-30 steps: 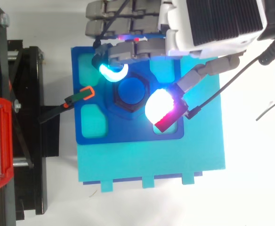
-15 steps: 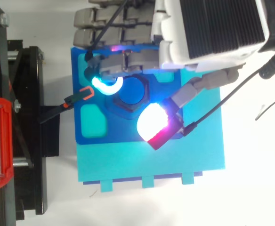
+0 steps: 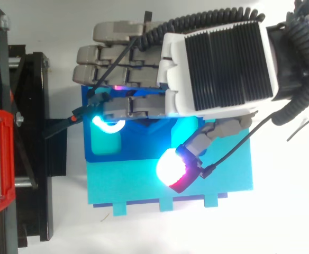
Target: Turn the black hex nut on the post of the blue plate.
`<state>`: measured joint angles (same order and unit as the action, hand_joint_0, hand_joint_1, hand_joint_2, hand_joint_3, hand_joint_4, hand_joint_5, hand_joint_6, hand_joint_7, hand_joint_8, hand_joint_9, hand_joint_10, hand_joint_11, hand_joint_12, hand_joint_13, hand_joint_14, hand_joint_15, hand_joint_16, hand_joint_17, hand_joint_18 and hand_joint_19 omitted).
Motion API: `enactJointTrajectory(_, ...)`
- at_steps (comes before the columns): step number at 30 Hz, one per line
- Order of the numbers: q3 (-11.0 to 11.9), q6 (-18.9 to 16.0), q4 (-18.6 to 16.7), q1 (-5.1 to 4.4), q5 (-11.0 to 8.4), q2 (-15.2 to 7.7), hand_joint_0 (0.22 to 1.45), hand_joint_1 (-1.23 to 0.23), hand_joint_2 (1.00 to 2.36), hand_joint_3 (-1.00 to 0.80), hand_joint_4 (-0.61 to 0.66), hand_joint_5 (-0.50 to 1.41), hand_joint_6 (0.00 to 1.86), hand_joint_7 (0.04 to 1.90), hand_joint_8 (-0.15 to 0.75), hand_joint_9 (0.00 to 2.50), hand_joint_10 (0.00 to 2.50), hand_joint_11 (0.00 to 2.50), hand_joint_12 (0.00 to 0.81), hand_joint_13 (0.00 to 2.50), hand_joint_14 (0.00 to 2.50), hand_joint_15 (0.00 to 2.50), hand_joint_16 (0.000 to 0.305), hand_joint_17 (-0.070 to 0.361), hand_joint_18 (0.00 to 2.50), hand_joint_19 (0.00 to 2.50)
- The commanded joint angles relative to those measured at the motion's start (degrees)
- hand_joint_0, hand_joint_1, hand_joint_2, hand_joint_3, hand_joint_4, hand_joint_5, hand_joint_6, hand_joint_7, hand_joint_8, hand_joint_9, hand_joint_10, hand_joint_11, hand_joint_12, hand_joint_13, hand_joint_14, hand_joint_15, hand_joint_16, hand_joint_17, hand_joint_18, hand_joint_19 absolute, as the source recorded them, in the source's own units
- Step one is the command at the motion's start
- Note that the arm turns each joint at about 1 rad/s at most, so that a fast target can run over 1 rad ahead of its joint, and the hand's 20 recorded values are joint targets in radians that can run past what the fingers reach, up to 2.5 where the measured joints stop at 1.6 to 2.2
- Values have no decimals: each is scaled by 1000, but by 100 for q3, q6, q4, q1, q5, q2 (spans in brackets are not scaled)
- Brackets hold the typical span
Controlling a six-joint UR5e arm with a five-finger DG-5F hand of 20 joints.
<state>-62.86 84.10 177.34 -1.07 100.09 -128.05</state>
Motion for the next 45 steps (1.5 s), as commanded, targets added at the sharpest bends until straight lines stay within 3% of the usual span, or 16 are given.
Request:
enactJointTrajectory(1,-33,10,-41,-42,-68,-1,335,-601,1000,-500,192,-231,502,894,254,96,0,0,421,123,2,51,72,161,0,119)
enactJointTrajectory(23,-112,432,-24,54,-139,-1,442,-704,1000,-500,168,-231,503,939,220,94,0,0,379,112,0,39,60,135,0,104)
enactJointTrajectory(31,-271,432,-208,63,-139,-9,470,-714,1000,-500,168,-225,502,1033,210,87,0,0,369,105,0,35,58,131,0,103)
enactJointTrajectory(45,-271,441,-200,98,-121,-1,558,-742,1004,-452,133,-205,501,1129,197,155,0,0,340,162,0,11,52,118,27,61)
